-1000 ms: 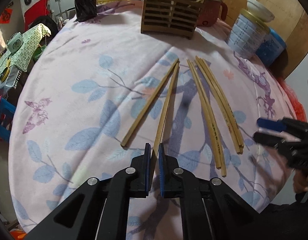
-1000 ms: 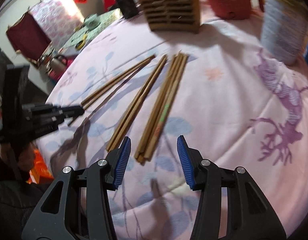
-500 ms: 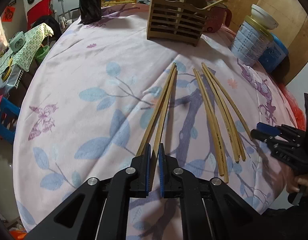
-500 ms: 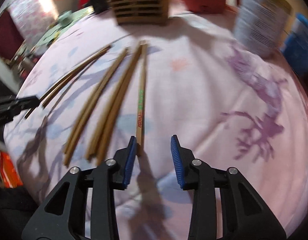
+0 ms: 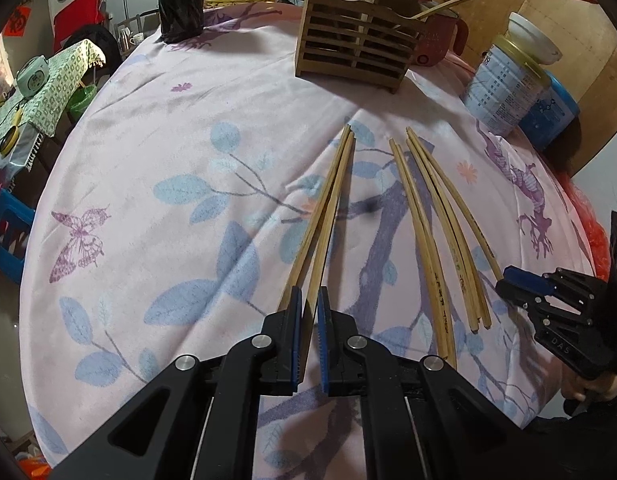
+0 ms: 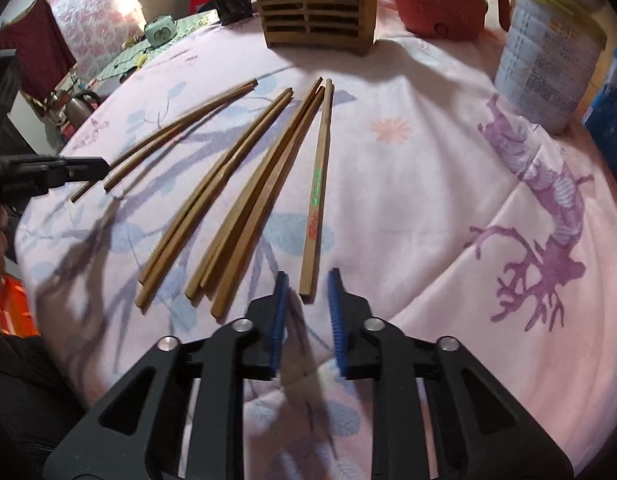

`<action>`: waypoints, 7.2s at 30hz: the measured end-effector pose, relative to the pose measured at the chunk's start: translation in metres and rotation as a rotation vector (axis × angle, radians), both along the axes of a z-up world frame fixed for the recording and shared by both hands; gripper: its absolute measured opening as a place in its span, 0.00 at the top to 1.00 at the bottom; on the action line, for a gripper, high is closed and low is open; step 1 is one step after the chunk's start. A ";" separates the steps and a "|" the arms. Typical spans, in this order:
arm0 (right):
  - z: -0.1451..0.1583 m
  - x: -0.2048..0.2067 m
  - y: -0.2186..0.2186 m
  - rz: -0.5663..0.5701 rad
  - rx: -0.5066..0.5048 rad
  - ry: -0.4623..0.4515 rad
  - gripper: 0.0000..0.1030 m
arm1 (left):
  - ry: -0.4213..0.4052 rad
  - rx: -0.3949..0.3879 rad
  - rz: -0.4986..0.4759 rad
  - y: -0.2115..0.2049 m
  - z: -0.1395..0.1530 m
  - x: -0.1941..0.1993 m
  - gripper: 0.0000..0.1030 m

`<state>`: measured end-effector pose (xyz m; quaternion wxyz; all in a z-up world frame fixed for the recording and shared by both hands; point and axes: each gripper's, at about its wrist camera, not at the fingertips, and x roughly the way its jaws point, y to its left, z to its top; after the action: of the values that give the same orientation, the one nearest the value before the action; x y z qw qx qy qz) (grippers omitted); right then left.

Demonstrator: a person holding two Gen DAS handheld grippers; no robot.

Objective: Organize utensils
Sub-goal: 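Carry the left tool's chopstick into the holder while the right tool releases its own there, then raise both open tools away from the wooden holder, then lower both open tools toward the loose chopsticks on the cloth, then close the left tool on one chopstick while the right tool grasps another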

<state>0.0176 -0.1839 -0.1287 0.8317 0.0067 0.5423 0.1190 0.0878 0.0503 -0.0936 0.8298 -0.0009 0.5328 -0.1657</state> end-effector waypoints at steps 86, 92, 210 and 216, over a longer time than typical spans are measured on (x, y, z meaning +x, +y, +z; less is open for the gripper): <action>0.262 0.102 -0.043 -0.120 0.194 -0.668 0.94 | -0.496 -0.154 -0.067 -0.054 0.276 0.096 0.94; 0.280 0.150 -0.029 -0.099 0.172 -0.740 0.94 | -0.580 -0.115 -0.051 -0.067 0.297 0.137 0.94; 0.001 -0.017 -0.002 -0.062 0.044 0.037 0.90 | -0.054 0.050 0.027 0.008 -0.018 -0.004 0.65; 0.001 -0.018 -0.003 -0.055 0.052 0.032 0.92 | -0.101 0.070 0.022 -0.001 -0.020 -0.001 0.83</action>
<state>-0.0001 -0.1872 -0.1280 0.8254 0.0450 0.5518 0.1101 0.0866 0.0492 -0.1139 0.8571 0.0307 0.4955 -0.1376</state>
